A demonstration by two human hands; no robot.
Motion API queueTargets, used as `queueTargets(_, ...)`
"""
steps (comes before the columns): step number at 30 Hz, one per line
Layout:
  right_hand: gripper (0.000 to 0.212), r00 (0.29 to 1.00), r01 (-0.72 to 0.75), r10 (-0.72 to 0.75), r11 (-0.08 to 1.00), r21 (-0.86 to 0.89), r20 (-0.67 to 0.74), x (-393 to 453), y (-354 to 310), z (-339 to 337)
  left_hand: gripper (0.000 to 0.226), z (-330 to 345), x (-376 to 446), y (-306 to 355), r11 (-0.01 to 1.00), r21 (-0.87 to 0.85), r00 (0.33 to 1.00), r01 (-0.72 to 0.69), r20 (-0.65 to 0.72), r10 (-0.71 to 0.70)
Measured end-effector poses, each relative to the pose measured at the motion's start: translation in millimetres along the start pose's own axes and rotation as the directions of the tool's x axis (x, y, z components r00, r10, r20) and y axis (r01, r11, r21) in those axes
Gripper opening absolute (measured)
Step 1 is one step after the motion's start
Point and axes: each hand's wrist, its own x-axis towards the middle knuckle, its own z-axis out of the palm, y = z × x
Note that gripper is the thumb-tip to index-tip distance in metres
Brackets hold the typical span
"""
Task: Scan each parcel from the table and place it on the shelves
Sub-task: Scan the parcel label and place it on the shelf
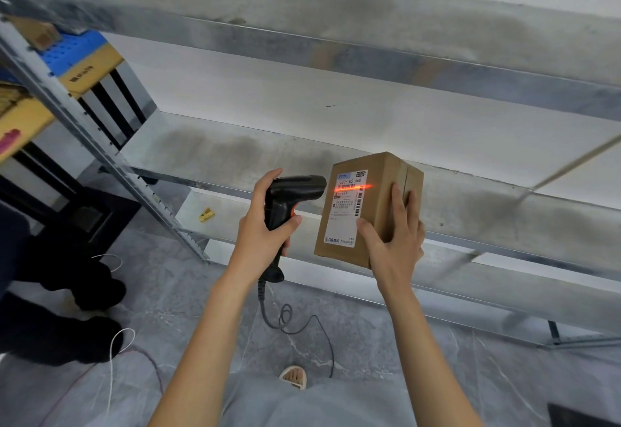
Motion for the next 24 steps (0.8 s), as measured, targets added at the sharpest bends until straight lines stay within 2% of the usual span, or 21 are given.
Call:
queueTargets(15,0.086,0.999,-0.033,0.033,0.999,0.033,0.004,4,-5,5,0.081,-6,13,-10,1.000,0.018,1.000,-0.003,-0.015,0.003)
queueTargets(24,0.084,0.994,-0.111,0.105,0.978,0.177,0.044,1,-11,0,0.081,-4,19,-21,1.000,-0.021,0.999,-0.003,-0.048,0.002)
